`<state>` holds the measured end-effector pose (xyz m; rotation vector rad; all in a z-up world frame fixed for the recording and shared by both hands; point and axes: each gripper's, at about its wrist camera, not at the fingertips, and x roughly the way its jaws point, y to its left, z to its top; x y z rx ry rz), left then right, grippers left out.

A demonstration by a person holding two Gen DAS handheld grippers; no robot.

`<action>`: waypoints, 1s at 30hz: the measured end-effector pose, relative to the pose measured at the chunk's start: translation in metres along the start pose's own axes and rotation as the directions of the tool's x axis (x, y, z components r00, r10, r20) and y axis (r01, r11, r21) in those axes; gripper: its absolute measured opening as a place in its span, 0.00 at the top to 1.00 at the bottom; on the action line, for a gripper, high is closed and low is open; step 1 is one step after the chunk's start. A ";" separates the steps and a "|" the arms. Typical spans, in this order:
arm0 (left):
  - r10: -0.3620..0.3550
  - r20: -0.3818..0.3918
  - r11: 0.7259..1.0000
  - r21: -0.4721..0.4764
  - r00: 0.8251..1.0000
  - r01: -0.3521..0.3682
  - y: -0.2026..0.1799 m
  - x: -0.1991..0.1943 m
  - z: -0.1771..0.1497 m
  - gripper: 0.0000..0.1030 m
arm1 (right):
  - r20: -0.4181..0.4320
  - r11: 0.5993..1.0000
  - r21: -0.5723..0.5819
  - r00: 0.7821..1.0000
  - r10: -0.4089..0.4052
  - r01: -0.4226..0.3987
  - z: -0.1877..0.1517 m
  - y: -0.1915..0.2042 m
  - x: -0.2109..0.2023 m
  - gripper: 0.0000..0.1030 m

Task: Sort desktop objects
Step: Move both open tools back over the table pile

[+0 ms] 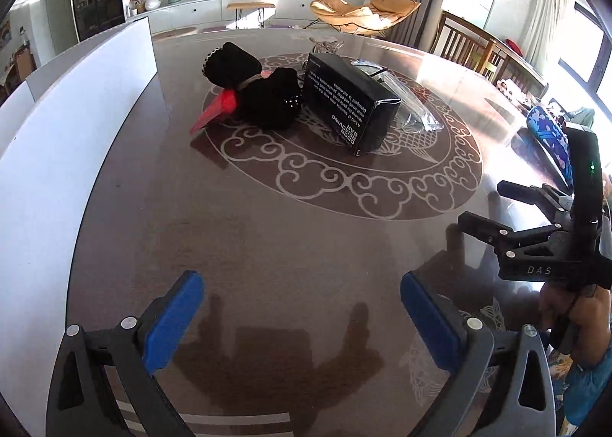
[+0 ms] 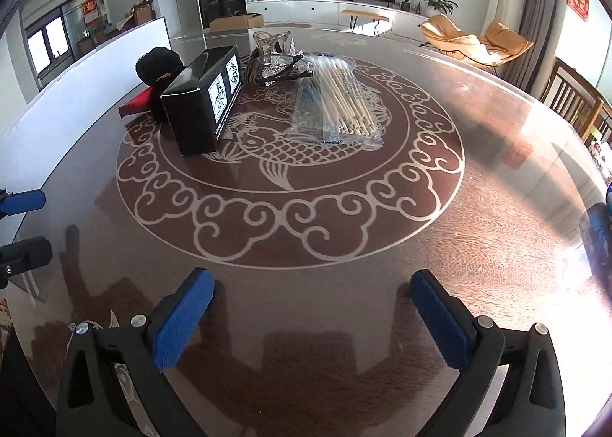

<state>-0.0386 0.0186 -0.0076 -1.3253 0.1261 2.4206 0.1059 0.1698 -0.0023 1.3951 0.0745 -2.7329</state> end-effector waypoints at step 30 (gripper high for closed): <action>0.089 -0.010 0.995 0.053 0.996 -0.089 -0.041 0.047 0.039 0.00 | -0.005 1.000 0.011 1.000 -0.012 0.012 0.001 0.008 0.000 0.00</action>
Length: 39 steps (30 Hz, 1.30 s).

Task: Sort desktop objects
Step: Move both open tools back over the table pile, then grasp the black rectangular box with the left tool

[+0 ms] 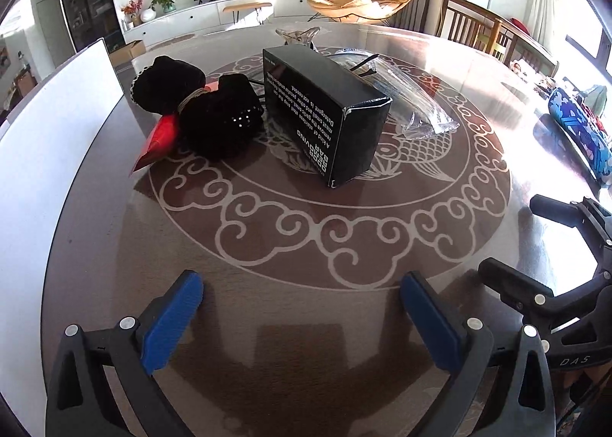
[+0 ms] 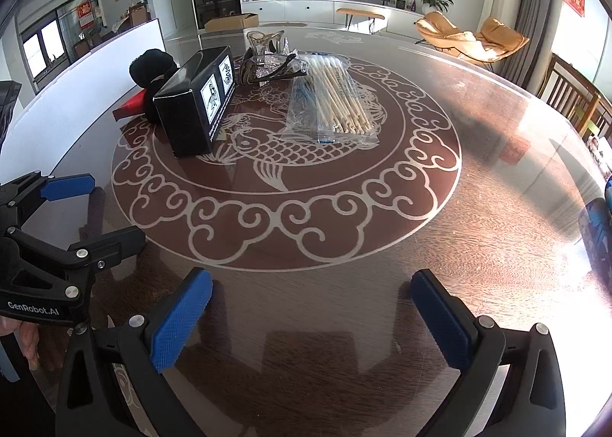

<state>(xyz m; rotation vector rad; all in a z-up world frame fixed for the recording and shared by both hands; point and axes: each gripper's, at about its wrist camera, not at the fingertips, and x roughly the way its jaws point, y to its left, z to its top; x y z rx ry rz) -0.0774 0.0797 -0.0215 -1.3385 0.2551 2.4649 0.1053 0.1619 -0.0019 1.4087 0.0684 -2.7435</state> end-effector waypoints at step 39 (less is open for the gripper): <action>0.012 0.105 0.997 -0.071 0.994 -0.004 0.021 0.030 0.062 0.66 | 0.000 1.000 0.001 1.000 0.000 0.000 0.000 0.000 0.001 0.00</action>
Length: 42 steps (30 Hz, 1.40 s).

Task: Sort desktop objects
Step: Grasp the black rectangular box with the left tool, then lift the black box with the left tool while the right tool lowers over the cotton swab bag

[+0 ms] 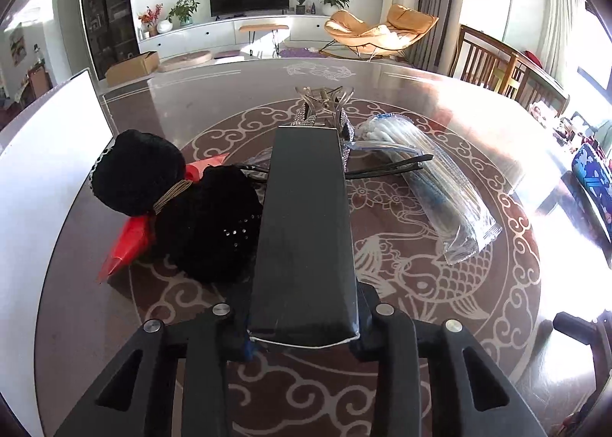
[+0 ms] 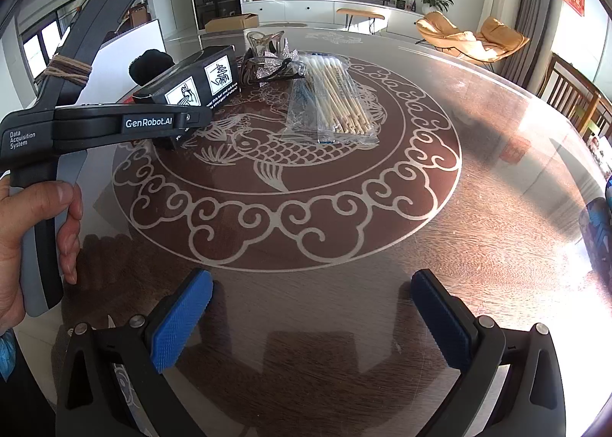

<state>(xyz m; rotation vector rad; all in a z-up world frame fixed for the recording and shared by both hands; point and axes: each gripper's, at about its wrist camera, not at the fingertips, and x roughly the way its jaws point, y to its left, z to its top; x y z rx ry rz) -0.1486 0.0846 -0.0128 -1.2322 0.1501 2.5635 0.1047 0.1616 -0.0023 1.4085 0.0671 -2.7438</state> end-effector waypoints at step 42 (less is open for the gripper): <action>0.037 -0.035 0.999 0.014 0.999 -0.036 0.025 -0.045 -0.059 0.27 | -0.060 1.000 -0.024 0.998 0.010 -0.012 0.155 -0.006 0.112 0.01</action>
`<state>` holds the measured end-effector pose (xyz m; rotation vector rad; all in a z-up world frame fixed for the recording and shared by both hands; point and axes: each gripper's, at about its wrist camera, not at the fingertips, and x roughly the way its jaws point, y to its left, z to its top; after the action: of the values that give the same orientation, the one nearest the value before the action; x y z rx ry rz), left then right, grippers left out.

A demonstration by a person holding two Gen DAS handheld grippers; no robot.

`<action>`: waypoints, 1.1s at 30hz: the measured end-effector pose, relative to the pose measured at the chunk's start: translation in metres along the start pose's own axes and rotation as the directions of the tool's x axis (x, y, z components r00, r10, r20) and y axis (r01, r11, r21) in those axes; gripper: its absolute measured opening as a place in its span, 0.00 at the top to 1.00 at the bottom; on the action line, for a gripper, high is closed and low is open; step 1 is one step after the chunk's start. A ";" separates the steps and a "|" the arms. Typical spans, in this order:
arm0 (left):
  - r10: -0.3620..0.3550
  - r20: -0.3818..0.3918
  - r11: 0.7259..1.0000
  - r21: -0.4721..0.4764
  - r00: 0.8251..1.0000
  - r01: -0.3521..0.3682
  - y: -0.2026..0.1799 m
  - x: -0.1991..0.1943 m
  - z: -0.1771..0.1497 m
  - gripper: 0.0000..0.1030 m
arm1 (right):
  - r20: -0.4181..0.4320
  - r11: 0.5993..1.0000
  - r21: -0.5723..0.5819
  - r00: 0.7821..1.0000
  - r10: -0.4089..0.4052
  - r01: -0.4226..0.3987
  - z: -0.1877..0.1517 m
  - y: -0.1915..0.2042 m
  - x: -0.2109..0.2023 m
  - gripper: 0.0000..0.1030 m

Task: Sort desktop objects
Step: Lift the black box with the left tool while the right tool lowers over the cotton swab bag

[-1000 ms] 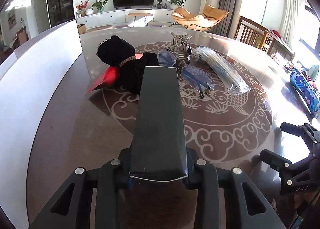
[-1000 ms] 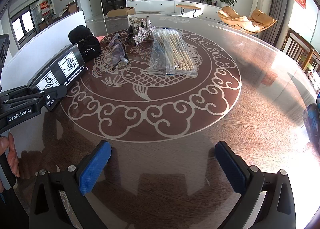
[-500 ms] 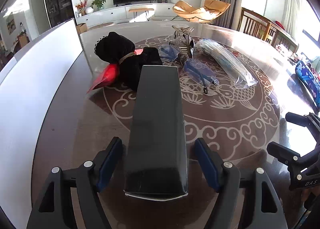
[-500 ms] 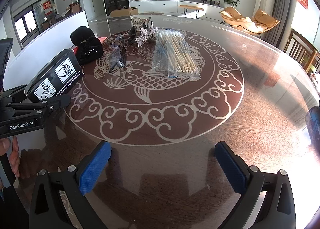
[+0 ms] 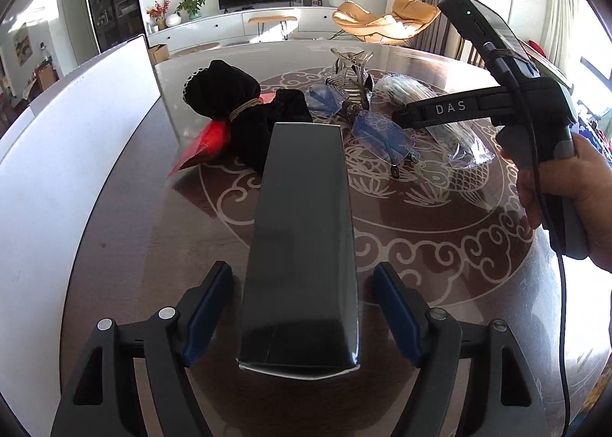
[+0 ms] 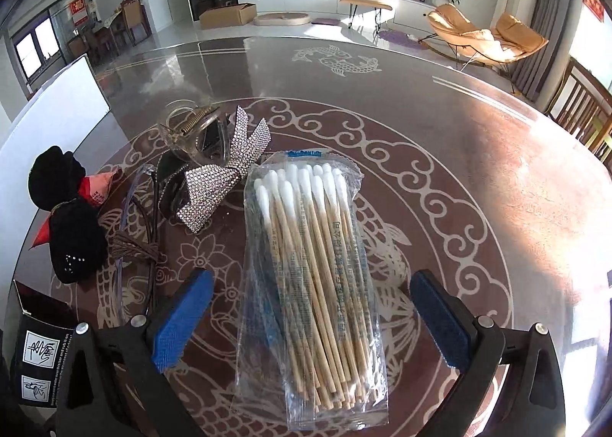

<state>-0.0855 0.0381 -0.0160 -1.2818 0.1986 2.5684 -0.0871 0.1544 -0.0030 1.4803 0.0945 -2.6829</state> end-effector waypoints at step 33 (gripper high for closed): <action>-0.003 -0.041 1.000 0.009 0.999 0.003 -0.003 0.006 -0.001 0.00 | 0.060 0.999 0.042 0.998 -0.023 0.020 -0.164 0.017 -0.101 0.00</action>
<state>-0.0870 0.0421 -0.0211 -1.3316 0.2156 2.5371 0.1056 0.1563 -0.0053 1.4150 0.0520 -2.7608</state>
